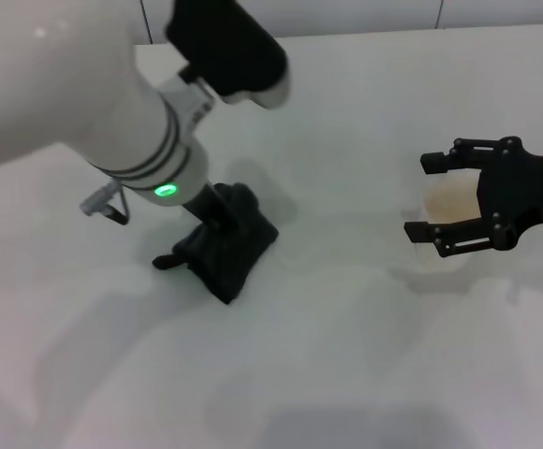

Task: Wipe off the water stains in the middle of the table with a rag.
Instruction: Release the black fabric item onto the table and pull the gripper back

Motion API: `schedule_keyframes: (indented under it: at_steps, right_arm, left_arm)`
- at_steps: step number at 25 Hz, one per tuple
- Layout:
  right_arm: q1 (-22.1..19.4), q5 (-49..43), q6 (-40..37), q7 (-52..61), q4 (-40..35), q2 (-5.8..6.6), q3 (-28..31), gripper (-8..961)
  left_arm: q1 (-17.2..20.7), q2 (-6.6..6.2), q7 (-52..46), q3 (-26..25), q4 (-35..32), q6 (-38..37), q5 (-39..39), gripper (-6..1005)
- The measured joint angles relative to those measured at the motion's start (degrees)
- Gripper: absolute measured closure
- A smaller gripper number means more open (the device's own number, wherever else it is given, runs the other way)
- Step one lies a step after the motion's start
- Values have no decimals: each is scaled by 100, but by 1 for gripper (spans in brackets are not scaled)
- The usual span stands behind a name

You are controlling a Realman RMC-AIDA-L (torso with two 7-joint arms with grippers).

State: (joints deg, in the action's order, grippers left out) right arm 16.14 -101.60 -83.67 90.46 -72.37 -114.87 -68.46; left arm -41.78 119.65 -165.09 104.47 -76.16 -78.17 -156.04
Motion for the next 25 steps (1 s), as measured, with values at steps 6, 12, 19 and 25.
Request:
schedule_keyframes:
  at_steps: [6, 12, 19, 25]
  right_arm:
    - [3, 1, -53, -10, 17, 0, -1, 78]
    - [-2, 20, -80, -14, 19, -6, -1, 78]
    - [-28, 43, -104, -12, 21, -9, -1, 78]
    - [-31, 45, -140, -11, 16, -9, 1, 78]
  left_arm:
    - [-25, -32, 117, -766, 571, -115, 17, 910]
    - [-32, -30, 344, -995, 748, -132, 222, 909]
    - [-21, -29, 371, -976, 722, -132, 246, 619]
    - [33, -22, 493, -979, 543, -141, 529, 289]
